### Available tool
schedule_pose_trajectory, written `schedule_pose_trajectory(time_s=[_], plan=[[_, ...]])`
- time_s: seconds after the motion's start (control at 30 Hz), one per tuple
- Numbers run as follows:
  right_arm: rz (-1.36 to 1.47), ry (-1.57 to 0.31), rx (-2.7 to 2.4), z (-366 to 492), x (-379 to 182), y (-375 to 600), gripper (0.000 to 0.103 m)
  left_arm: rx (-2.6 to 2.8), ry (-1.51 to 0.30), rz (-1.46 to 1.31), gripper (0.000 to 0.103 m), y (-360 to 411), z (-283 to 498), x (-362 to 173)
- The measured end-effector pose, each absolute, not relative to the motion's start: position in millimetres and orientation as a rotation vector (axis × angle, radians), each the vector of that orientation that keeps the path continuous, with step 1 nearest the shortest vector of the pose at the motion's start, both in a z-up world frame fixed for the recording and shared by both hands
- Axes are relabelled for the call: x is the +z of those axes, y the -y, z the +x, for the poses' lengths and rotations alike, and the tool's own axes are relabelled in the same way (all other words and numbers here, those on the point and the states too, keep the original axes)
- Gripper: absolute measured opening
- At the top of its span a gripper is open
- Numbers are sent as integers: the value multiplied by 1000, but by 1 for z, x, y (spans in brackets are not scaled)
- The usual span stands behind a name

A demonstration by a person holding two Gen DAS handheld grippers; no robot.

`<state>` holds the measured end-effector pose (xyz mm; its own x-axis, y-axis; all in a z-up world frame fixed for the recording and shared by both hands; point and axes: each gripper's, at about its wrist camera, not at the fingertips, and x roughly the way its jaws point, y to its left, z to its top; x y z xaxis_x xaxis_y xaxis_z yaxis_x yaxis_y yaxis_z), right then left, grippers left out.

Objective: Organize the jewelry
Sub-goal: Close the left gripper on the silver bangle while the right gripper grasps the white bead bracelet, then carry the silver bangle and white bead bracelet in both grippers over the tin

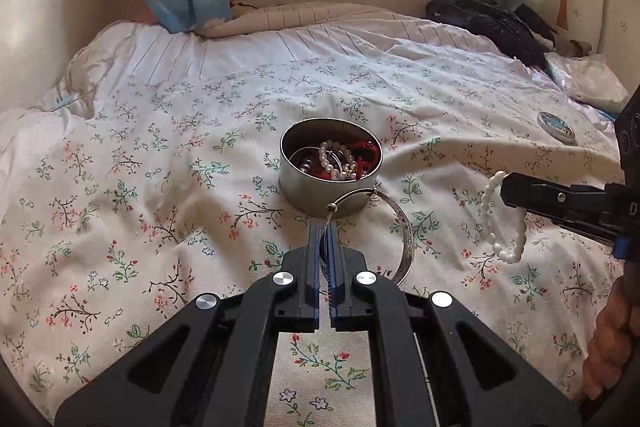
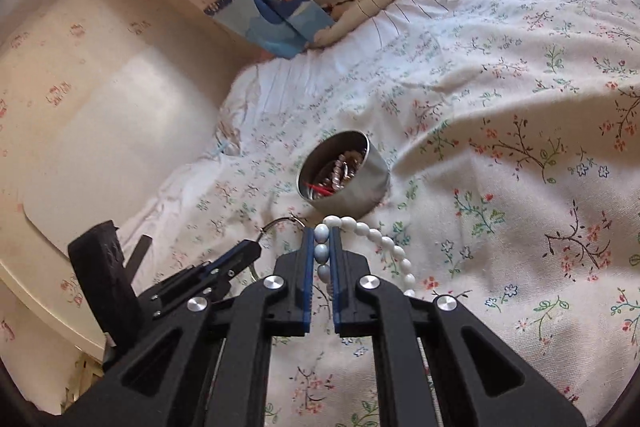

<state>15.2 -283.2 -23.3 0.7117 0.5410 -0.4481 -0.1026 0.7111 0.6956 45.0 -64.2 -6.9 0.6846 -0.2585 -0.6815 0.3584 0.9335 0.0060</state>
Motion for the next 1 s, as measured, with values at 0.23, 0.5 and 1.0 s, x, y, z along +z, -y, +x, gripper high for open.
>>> schedule_pose_trajectory(time_s=[0.23,0.5,1.0], plan=[[723,-630,426,21,-11,282,8,-331,-716,95,3,58,51,-1],[750,-537,450,37,5,277,8,-304,-700,44,4,53,64,4],[737,-517,442,73,4,276,8,-306,-688,10,4,68,104,2]])
